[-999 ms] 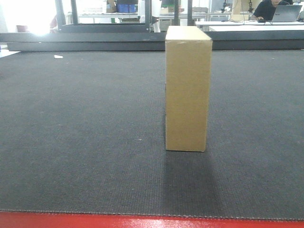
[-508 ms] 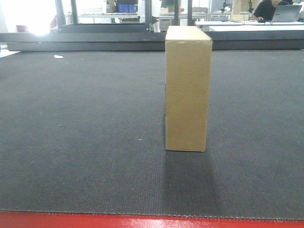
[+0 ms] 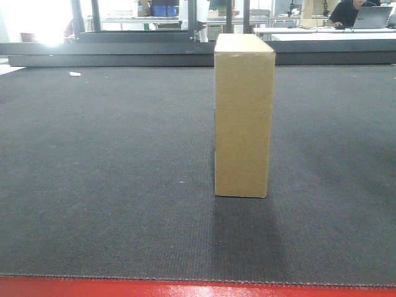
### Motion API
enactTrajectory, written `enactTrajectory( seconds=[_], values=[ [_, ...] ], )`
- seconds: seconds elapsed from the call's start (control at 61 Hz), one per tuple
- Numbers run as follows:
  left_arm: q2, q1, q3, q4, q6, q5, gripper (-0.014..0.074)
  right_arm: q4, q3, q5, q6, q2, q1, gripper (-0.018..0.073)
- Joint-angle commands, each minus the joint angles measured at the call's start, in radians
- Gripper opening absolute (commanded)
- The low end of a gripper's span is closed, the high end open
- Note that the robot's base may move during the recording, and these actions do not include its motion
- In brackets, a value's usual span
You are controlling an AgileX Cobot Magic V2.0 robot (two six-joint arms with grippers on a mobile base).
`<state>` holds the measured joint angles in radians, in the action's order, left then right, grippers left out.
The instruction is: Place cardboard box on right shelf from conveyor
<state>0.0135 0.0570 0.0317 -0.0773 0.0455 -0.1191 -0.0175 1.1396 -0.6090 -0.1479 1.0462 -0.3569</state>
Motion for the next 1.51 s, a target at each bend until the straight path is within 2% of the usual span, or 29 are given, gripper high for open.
enactTrajectory(
  seconds=[0.0, 0.131, 0.246, 0.426, 0.606, 0.77, 0.966, 1.212, 1.491],
  values=[
    [0.013, 0.000, 0.008, -0.006, 0.000, 0.086, -0.0116, 0.034, 0.166, -0.060, -0.091, 0.107, -0.073, 0.0624],
    [0.013, 0.000, 0.008, -0.006, 0.000, 0.086, -0.0116, 0.147, 0.396, -0.254, -0.285, 0.300, -0.184, 0.0624],
    [0.013, 0.000, 0.008, -0.006, 0.000, 0.086, -0.0116, 0.245, 0.579, -0.412, -0.439, 0.466, -0.249, 0.0624],
    [0.013, 0.000, 0.008, -0.006, 0.000, 0.086, -0.0116, 0.313, 0.763, -0.535, -0.521, 0.649, -0.299, 0.0624],
    [0.013, 0.000, 0.008, -0.006, 0.000, 0.086, -0.0116, 0.392, 0.798, -0.609, -0.589, 0.729, -0.300, 0.0624],
    [0.013, 0.000, 0.008, -0.006, 0.000, 0.086, -0.0116, 0.398, 0.797, -0.595, -0.618, 0.758, -0.298, 0.0624],
    [0.013, 0.000, 0.008, -0.006, 0.000, 0.086, -0.0116, 0.333, 0.797, -0.548, -0.629, 0.783, -0.269, 0.0624],
    [0.013, 0.000, 0.008, -0.006, 0.000, 0.086, -0.0116, 0.333, 0.795, -0.544, -0.629, 0.789, -0.243, 0.0624],
    [0.013, 0.000, 0.008, -0.006, 0.000, 0.086, -0.0116, 0.295, 0.689, -0.451, -0.629, 0.789, -0.234, 0.0624]
  ],
)
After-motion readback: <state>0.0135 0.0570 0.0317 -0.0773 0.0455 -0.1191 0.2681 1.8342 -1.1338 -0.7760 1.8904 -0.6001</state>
